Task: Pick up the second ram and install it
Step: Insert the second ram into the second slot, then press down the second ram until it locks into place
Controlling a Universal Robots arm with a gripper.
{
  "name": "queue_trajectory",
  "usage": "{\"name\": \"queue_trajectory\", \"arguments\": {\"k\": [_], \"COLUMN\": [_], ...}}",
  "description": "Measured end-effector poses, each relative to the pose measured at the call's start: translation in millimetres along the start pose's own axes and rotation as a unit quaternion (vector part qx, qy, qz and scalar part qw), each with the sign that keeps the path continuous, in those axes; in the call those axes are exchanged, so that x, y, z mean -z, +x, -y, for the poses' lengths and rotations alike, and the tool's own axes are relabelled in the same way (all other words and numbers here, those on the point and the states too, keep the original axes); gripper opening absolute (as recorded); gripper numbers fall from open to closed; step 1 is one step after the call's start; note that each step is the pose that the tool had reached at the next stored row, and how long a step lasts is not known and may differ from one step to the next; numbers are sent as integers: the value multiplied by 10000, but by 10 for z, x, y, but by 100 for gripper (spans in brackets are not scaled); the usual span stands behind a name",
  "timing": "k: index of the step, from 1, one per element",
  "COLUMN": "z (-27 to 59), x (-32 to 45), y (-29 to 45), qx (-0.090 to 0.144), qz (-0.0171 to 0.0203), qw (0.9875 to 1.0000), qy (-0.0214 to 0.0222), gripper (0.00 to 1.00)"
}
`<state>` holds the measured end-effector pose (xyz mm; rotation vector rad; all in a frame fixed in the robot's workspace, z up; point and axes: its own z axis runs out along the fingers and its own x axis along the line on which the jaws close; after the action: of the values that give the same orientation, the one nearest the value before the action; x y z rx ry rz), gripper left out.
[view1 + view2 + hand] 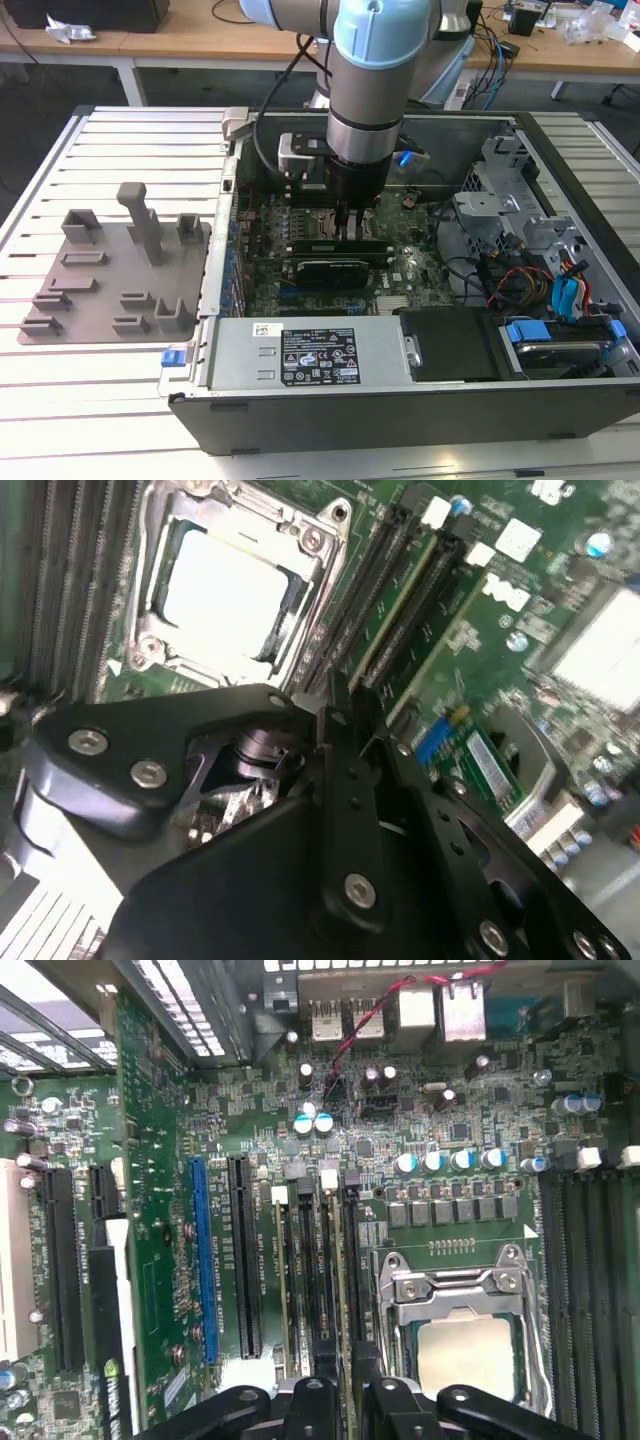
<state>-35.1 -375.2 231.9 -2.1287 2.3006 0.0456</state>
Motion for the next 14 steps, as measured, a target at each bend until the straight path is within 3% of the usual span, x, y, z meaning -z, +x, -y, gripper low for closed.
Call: {"name": "queue_trajectory", "arguments": {"k": [2,3,4,11,12,14], "z": [-6,-9,-9,-2,26,191], "x": [209,323,368,371,368,348], "y": [-28,-48,-55,-56,-58,-68], "qx": [-1,0,1,0,-1,-1], "qz": [-6,-14,-19,-20,-20,-23], "qw": [10000,10000,10000,10000,10000,10000], "qy": [4,7,7,6,6,-16], "gripper": [20,13,10,10,10,10]}}
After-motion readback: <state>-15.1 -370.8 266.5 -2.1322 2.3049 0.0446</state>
